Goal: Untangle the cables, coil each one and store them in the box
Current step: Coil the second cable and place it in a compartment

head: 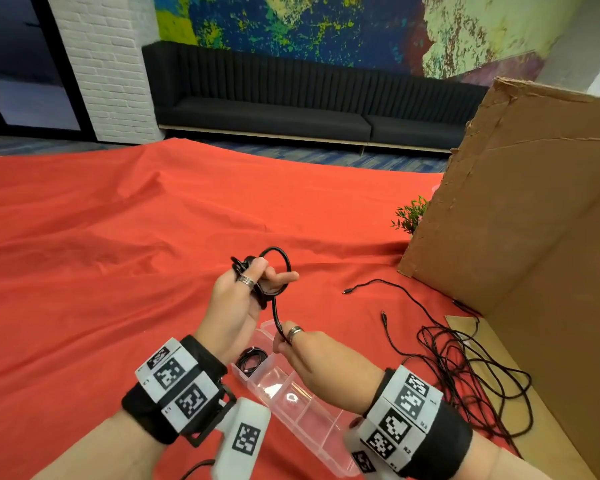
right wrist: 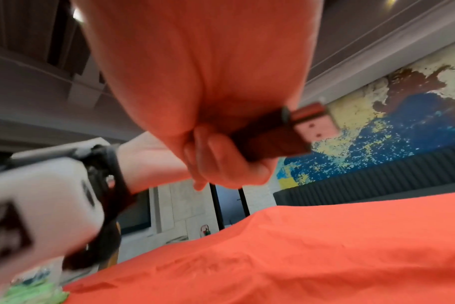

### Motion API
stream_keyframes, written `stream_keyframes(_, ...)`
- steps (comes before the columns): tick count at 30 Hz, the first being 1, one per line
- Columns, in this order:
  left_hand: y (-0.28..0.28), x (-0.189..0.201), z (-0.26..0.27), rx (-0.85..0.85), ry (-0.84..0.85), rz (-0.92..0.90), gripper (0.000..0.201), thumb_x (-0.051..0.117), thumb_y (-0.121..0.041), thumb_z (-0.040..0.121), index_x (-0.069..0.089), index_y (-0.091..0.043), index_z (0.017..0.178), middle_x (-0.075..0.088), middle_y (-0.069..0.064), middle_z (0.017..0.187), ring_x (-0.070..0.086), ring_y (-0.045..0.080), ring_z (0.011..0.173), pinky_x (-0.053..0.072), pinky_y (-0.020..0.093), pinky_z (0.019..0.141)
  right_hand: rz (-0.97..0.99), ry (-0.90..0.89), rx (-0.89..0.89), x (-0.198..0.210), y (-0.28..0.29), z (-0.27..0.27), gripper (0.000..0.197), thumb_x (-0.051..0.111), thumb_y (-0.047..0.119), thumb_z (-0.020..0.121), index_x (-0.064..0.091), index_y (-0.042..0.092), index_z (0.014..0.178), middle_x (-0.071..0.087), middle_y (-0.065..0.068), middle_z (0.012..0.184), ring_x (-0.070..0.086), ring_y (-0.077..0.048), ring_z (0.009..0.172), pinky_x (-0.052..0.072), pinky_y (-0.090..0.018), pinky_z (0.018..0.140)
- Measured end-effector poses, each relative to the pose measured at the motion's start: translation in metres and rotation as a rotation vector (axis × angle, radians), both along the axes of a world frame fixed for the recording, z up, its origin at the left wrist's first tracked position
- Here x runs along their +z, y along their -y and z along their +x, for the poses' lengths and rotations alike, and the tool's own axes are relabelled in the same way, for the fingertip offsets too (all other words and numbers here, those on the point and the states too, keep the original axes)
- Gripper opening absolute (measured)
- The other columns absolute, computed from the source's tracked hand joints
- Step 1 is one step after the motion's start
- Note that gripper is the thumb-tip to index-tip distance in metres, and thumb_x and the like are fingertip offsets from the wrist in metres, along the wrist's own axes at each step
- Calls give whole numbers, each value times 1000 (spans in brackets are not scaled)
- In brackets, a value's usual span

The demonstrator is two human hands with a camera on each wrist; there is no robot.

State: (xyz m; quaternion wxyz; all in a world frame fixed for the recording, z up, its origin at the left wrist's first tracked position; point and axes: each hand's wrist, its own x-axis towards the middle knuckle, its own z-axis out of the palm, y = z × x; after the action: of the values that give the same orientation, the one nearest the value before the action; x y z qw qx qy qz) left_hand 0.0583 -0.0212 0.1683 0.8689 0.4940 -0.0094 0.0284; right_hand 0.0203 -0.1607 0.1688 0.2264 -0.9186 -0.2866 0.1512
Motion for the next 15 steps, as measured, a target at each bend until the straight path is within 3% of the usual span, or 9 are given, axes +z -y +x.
stream_keyframes(2, 3, -7, 0, 23, 72, 287, 28, 41, -8, 97, 54, -8, 72, 71, 0, 65, 71, 18, 81, 48, 26, 87, -66, 102, 0, 7, 1, 0, 27, 30, 33, 101, 46, 11, 106, 60, -12, 107, 58, -36, 92, 44, -40, 70)
stream_keyframes(4, 2, -14, -2, 47, 142, 595, 22, 45, -10, 96, 54, -12, 77, 73, -3, 68, 70, 11, 77, 49, 25, 84, -162, 307, -17, 14, 6, 3, 28, 33, 39, 99, 47, 17, 108, 63, -6, 107, 59, -34, 96, 36, -34, 64)
stream_keyframes(6, -4, -19, -2, 16, 165, 794, 20, 48, -16, 95, 54, -15, 76, 69, -10, 62, 65, 4, 65, 48, 24, 74, -203, 520, -54, 24, 10, 6, 29, 42, 49, 92, 48, 22, 100, 68, 3, 86, 66, -25, 77, 30, -29, 50)
stream_keyframes(8, -9, -17, -4, -89, 164, 890, 26, 49, -26, 94, 54, -14, 72, 64, -3, 57, 60, 9, 57, 43, 25, 68, -97, 608, -124, 27, 12, 9, 39, 43, 63, 76, 43, 26, 90, 62, 7, 62, 61, -20, 48, 21, -23, 36)
stream_keyframes(10, -10, -12, -5, -238, 98, 883, 31, 47, -28, 96, 52, -13, 69, 58, 2, 53, 53, 21, 51, 41, 26, 60, 30, 633, -138, 24, 13, 14, 51, 41, 70, 67, 38, 30, 99, 60, 8, 78, 57, -24, 47, 36, -29, 36)
stream_keyframes(13, -9, -5, -10, -511, -34, 752, 41, 45, -38, 93, 49, -16, 59, 45, 6, 50, 38, 21, 47, 27, 35, 52, 118, 433, -115, 26, 16, 20, 80, 60, 68, 60, 29, 38, 128, 48, 9, 112, 52, -19, 60, 50, -38, 57)
stream_keyframes(15, -8, -1, -15, -703, -58, 680, 47, 40, -44, 88, 48, -15, 53, 38, 4, 45, 31, 16, 40, 17, 37, 49, 206, 213, -66, 29, 17, 25, 94, 74, 54, 63, 25, 34, 140, 44, 11, 124, 56, 1, 75, 47, -20, 68)
